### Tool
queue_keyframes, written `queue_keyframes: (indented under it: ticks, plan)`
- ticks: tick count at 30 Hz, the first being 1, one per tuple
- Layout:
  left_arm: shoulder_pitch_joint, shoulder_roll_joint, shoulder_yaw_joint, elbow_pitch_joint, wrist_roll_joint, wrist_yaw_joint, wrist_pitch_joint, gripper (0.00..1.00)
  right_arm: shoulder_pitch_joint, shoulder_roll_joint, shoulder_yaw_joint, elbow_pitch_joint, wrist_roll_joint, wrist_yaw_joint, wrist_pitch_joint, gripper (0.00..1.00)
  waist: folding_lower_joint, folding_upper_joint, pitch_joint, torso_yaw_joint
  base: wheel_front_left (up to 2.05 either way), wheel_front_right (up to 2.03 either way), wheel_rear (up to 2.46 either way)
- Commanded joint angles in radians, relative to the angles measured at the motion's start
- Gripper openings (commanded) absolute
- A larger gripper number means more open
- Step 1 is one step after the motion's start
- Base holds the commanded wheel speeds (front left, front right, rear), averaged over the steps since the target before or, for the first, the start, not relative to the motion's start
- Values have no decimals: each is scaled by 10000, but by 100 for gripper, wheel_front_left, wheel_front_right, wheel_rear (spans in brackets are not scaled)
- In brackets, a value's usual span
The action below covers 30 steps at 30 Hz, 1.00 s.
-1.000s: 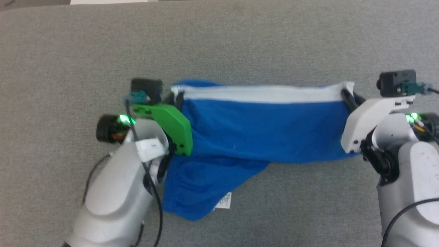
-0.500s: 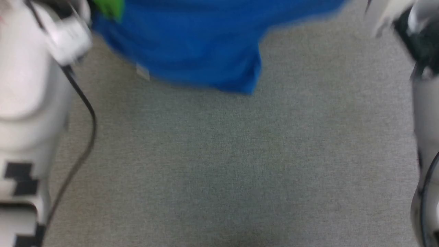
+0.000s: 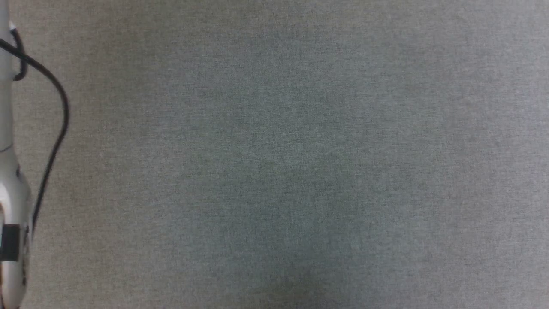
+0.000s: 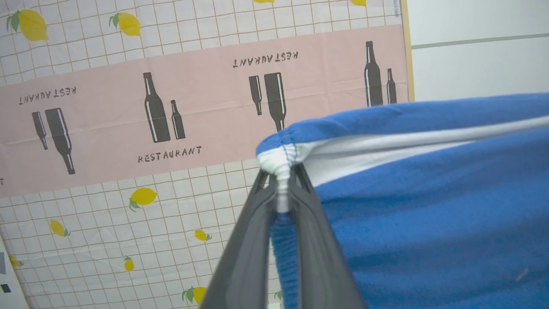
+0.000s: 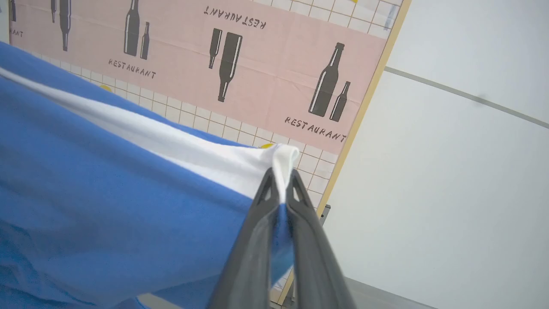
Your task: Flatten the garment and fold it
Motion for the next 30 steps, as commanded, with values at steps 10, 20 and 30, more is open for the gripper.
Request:
queue_keyframes:
  ticks: [10,20,30]
  plan:
    - [2829,-193,-881,228,-590,-731,190,0,2998,-1274,1181,-665,1008,-23,724,0,-1,0,-688,486,0,0,0]
    - [8515,21,-1703,-1703,-2083,-1088,1305,0,9709,-3071,1498,-4341,3111,-23,2652,0,-1,0,-1867,734,0,0,0]
    - [12594,772,-1893,-4358,-3189,-264,2697,0,14305,-2107,-309,-6182,3077,-23,3721,0,-1,0,-2431,765,0,0,0]
